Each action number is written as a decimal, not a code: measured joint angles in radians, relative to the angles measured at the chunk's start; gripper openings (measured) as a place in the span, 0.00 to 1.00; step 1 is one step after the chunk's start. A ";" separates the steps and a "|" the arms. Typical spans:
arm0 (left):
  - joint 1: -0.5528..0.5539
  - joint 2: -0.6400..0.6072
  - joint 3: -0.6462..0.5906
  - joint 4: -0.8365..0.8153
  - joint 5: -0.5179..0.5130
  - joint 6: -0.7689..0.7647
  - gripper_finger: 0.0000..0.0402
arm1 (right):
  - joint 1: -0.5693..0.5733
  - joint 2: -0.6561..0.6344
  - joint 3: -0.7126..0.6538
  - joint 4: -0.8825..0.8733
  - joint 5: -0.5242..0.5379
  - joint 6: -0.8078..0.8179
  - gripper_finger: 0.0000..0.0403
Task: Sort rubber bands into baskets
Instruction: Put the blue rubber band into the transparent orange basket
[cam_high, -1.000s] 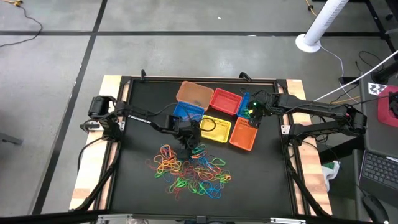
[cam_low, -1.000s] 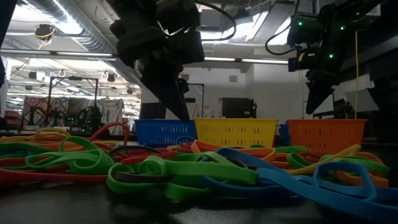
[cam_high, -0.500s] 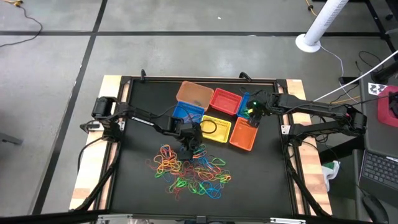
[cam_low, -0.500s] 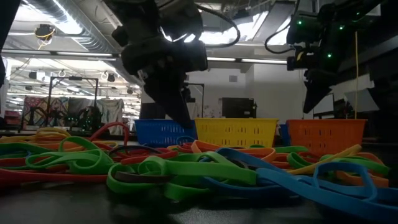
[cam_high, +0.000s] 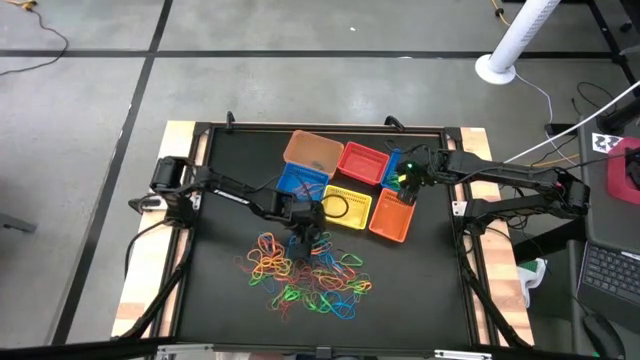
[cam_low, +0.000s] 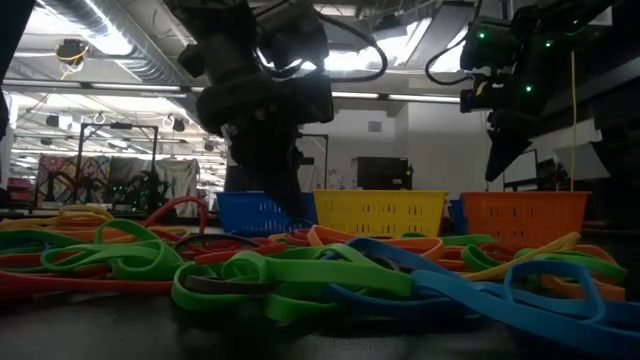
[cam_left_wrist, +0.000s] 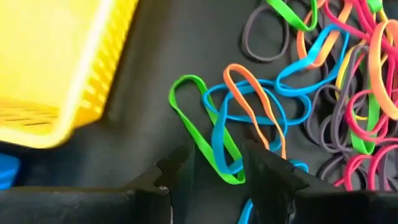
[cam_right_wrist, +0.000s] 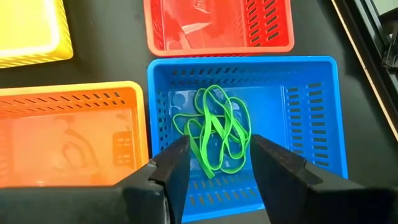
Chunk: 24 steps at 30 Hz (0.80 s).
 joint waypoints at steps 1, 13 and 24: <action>-0.002 0.006 0.000 0.005 0.000 0.000 0.33 | 0.000 0.000 0.000 0.000 0.000 0.000 0.42; -0.003 0.014 0.000 0.006 -0.003 -0.041 0.24 | 0.000 0.000 0.000 0.001 -0.004 0.000 0.42; 0.015 -0.029 0.000 -0.004 -0.003 -0.041 0.02 | 0.000 0.000 0.000 0.001 -0.004 0.000 0.42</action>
